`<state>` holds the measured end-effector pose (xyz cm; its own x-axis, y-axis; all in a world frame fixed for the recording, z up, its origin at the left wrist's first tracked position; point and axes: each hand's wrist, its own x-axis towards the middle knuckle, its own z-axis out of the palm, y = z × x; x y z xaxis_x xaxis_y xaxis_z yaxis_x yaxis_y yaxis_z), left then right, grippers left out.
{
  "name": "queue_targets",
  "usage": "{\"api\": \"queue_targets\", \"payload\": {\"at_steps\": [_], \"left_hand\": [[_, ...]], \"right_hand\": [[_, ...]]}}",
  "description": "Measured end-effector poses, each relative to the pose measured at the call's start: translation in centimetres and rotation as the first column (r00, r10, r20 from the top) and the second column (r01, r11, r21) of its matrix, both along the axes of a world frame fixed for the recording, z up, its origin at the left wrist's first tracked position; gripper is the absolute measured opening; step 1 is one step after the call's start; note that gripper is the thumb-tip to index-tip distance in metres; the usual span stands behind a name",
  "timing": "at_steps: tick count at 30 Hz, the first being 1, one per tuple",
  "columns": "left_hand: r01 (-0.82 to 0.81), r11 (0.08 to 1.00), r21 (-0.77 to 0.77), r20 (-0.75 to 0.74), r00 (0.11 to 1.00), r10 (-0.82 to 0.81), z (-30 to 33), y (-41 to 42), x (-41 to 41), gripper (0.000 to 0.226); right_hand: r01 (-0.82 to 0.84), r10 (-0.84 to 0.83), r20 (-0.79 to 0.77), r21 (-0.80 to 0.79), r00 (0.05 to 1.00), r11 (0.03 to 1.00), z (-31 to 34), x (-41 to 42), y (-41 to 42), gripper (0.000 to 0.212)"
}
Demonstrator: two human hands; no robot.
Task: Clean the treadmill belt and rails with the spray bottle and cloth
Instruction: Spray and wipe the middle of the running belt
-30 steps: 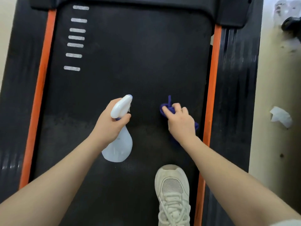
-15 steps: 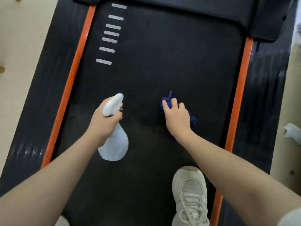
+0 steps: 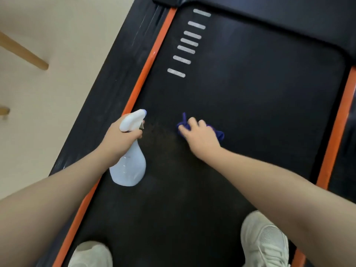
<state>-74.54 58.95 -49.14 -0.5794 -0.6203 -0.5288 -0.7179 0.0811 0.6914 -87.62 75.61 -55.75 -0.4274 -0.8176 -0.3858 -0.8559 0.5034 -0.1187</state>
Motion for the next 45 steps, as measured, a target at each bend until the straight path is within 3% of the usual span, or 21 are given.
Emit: {"api": "queue_targets", "payload": {"at_steps": [2, 4, 6, 8, 10, 12, 15, 17, 19, 22, 24, 27, 30, 32, 34, 36, 37, 41, 43, 45], "left_hand": [[0.048, 0.999, -0.014, -0.010, 0.999, -0.048, -0.3, -0.6, 0.6, 0.037], [0.120, 0.991, -0.061, -0.013, 0.993, -0.121, -0.6, -1.2, 1.2, 0.033], [0.148, 0.985, -0.092, 0.005, 0.989, -0.148, -1.3, -2.0, 1.8, 0.033], [0.106, 0.992, -0.069, 0.007, 0.994, -0.105, -2.1, -2.6, 2.6, 0.034], [0.060, 0.998, -0.034, -0.005, 0.998, -0.060, -2.7, -3.1, 3.5, 0.033], [0.028, 0.999, -0.026, -0.028, 0.999, -0.029, -3.0, -3.6, 4.3, 0.033], [-0.042, 0.999, -0.025, -0.084, 0.996, 0.040, -3.2, -4.3, 5.1, 0.031], [-0.048, 0.999, -0.018, -0.100, 0.994, 0.046, -3.1, -4.5, 5.3, 0.031], [-0.037, 0.999, -0.017, -0.112, 0.993, 0.035, -3.3, -4.7, 5.6, 0.032], [-0.028, 0.999, 0.031, -0.144, 0.989, 0.033, -3.7, -5.1, 6.1, 0.023], [0.036, 0.996, 0.085, -0.171, 0.985, -0.021, -3.9, -5.5, 6.5, 0.034], [0.151, 0.980, 0.131, -0.224, 0.967, -0.119, -4.2, -5.7, 6.7, 0.048], [0.186, 0.978, 0.098, -0.250, 0.955, -0.157, -4.5, -5.4, 6.7, 0.057], [0.135, 0.987, 0.088, -0.281, 0.954, -0.106, -4.8, -4.9, 6.7, 0.056], [0.083, 0.993, 0.081, -0.296, 0.954, -0.056, -4.9, -4.6, 6.8, 0.053], [0.065, 0.995, 0.073, -0.295, 0.955, -0.041, -4.8, -4.3, 6.8, 0.052], [0.058, 0.996, 0.068, -0.303, 0.952, -0.035, -4.7, -4.3, 6.8, 0.051], [0.022, 0.998, 0.050, -0.322, 0.947, -0.005, -4.4, -4.8, 7.1, 0.048], [0.009, 0.999, 0.043, -0.319, 0.948, 0.005, -4.6, -4.9, 7.4, 0.047], [0.007, 0.999, 0.053, -0.319, 0.948, 0.011, -4.9, -4.9, 7.7, 0.045]], "right_hand": [[-0.190, 0.191, 0.102, -0.014, 0.976, 0.982, -0.3, 3.8, -0.7, 0.048], [-0.261, 0.257, 0.155, 0.002, 0.954, 0.965, -0.6, 4.9, -1.3, 0.052], [-0.060, 0.060, 0.090, -0.009, 0.994, 0.998, -0.8, 2.8, -3.1, 0.051], [0.237, -0.237, 0.005, 0.014, 0.971, 0.971, -0.8, 0.0, -5.1, 0.051], [0.345, -0.344, -0.080, 0.009, 0.936, 0.938, -1.0, -0.8, -7.0, 0.050], [0.281, -0.282, -0.065, -0.021, 0.957, 0.959, -1.1, 1.5, -8.8, 0.048], [0.032, -0.030, 0.032, -0.043, 0.999, 0.999, -1.8, 7.1, -9.8, 0.051], [0.000, 0.005, 0.060, -0.088, 0.998, 0.996, -2.2, 7.4, -9.9, 0.050], [0.148, -0.148, 0.017, -0.144, 0.989, 0.978, -2.8, 5.9, -10.8, 0.048], [0.458, -0.469, -0.040, -0.160, 0.882, 0.874, -3.3, 3.9, -12.7, 0.051], [0.416, -0.425, -0.041, -0.134, 0.904, 0.899, -3.3, 4.8, -12.9, 0.051], [0.119, -0.111, 0.050, -0.212, 0.993, 0.970, -2.8, 7.6, -10.9, 0.048], [-0.166, 0.169, 0.002, -0.165, 0.986, 0.972, -2.9, 6.5, -10.1, 0.053], [-0.121, 0.108, -0.078, -0.176, 0.991, 0.977, -3.0, 4.8, -11.0, 0.051], [0.151, -0.172, -0.085, -0.207, 0.981, 0.967, -2.9, 4.4, -12.3, 0.050], [0.312, -0.324, -0.049, -0.170, 0.945, 0.935, -3.2, 5.9, -13.0, 0.051], [0.286, -0.297, -0.036, -0.184, 0.954, 0.940, -3.2, 7.1, -13.0, 0.050], [-0.123, 0.113, -0.056, -0.244, 0.992, 0.962, -3.3, 9.1, -11.0, 0.055], [-0.056, 0.042, -0.074, -0.198, 0.996, 0.979, -2.8, 7.2, -12.0, 0.048], [0.198, -0.220, -0.128, -0.160, 0.967, 0.967, -2.8, 5.4, -13.6, 0.049]]}}
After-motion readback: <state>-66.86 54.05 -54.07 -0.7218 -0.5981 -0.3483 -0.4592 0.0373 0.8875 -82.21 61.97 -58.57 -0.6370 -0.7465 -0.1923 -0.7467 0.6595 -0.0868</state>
